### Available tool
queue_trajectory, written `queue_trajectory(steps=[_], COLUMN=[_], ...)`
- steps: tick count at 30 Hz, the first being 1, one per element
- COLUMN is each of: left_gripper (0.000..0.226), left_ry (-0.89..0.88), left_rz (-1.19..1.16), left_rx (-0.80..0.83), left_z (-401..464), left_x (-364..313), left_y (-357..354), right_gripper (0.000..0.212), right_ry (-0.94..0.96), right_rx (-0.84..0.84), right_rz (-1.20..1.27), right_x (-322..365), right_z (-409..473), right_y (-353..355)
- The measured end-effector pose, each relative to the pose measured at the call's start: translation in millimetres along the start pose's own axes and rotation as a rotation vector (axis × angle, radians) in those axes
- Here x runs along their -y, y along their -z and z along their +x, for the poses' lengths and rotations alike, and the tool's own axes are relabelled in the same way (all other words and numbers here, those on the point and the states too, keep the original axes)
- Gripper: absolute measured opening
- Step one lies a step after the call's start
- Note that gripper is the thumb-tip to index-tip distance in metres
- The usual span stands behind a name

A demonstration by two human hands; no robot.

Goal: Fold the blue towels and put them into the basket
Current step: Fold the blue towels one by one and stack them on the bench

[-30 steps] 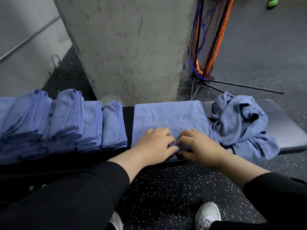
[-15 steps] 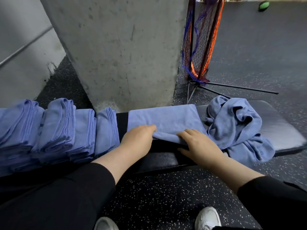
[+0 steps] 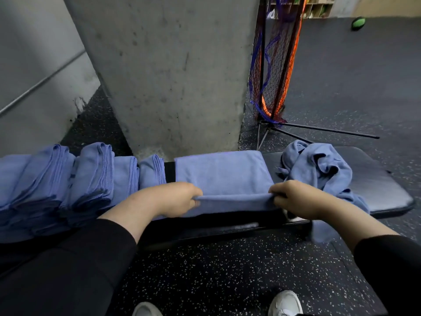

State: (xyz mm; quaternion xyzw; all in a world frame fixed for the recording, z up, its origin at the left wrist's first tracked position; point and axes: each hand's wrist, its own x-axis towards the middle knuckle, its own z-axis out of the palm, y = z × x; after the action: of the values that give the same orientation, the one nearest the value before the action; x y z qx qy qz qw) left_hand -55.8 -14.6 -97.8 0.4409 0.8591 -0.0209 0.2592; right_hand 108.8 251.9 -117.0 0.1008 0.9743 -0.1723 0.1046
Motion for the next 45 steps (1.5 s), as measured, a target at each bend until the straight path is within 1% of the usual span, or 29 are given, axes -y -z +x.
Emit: queue_trajectory(steps=[2,4,6,9,11,12,14,16,18,21,22,26,28,31,33,34,35,36,38,39,40,41,42,45], left_gripper=[0.034,0.036,0.036,0.035,0.035,0.033,0.021,0.011,0.014,0.014,0.014,0.016,0.014,0.023,0.027,0.029,0.034,0.039,0.046,0.045,0.042,0.038,0.035,0.032], left_ry=[-0.033,-0.049,-0.038,0.026,0.065,0.08,0.109,0.138,0.166,0.215,0.231,0.278,0.285,0.224,0.101,0.035,-0.019,-0.048,-0.06,-0.061,-0.066,-0.071,-0.073,-0.049], left_rz=[0.018,0.022,0.0,-0.071,-0.111,-0.125,-0.139,-0.132,-0.128,-0.102,-0.085,-0.025,-0.028,0.038,0.046,0.04,0.044,0.068,0.143,0.165,0.164,0.143,0.109,0.024], left_rx=[0.1,0.146,0.104,-0.026,-0.117,-0.161,-0.24,-0.294,-0.297,-0.227,-0.226,-0.246,-0.31,-0.498,-0.603,-0.599,-0.553,-0.478,-0.342,-0.334,-0.362,-0.399,-0.424,-0.42], left_z=[-9.6,-16.8,-18.8,-13.3,-6.3,-2.3,6.9,19.1,33.6,55.8,62.7,82.9,88.3,91.9,92.7,91.8,92.2,92.8,94.8,95.9,96.4,95.9,95.1,94.2], left_x=[-1.1,-0.8,3.5,12.7,16.9,17.7,17.8,17.4,18.3,21.5,23.0,27.2,28.7,20.8,8.1,1.5,-3.2,-6.0,-5.0,-3.1,-1.9,-1.6,-1.7,-1.2], left_y=[3.4,4.1,3.6,5.5,8.7,10.2,12.6,13.6,12.3,8.7,8.2,5.9,2.0,-3.1,-7.6,-11.2,-17.3,-24.6,-38.9,-43.4,-45.1,-45.0,-43.8,-41.2], right_gripper=[0.022,0.024,0.021,0.016,0.02,0.024,0.029,0.031,0.032,0.031,0.03,0.017,0.019,0.032,0.03,0.027,0.023,0.02,0.024,0.027,0.028,0.027,0.026,0.024], right_ry=[0.008,0.014,0.017,-0.001,-0.024,-0.043,-0.094,-0.153,-0.208,-0.28,-0.293,-0.318,-0.318,-0.283,-0.222,-0.171,-0.121,-0.077,-0.021,-0.005,-0.018,-0.041,-0.059,-0.092], right_rx=[0.141,0.18,0.122,-0.031,-0.113,-0.145,-0.188,-0.191,-0.174,-0.193,-0.201,-0.215,-0.244,-0.393,-0.503,-0.536,-0.54,-0.508,-0.376,-0.31,-0.256,-0.239,-0.246,-0.271], right_rz=[0.014,0.032,0.043,0.048,0.073,0.086,0.096,0.077,0.05,0.026,0.019,-0.026,-0.044,-0.196,-0.215,-0.187,-0.141,-0.098,-0.07,-0.09,-0.107,-0.1,-0.074,-0.032], right_x=[4.3,7.9,10.7,12.3,10.6,9.1,5.2,1.5,-2.3,-7.4,-8.9,-15.0,-16.9,-13.8,-2.8,6.2,15.9,25.3,39.4,41.4,42.8,44.1,46.5,52.8], right_z=[-6.8,-12.1,-12.7,-5.9,3.2,8.5,20.7,33.9,46.7,63.3,67.9,80.9,83.0,80.8,77.9,75.1,72.4,69.1,62.7,61.3,59.6,57.1,53.5,41.7], right_y=[8.2,12.4,13.7,16.0,16.0,14.7,10.3,4.9,-0.4,-4.3,-4.9,-10.8,-15.7,-17.0,-15.6,-15.3,-18.1,-23.5,-43.0,-54.2,-61.1,-62.7,-60.1,-48.0])
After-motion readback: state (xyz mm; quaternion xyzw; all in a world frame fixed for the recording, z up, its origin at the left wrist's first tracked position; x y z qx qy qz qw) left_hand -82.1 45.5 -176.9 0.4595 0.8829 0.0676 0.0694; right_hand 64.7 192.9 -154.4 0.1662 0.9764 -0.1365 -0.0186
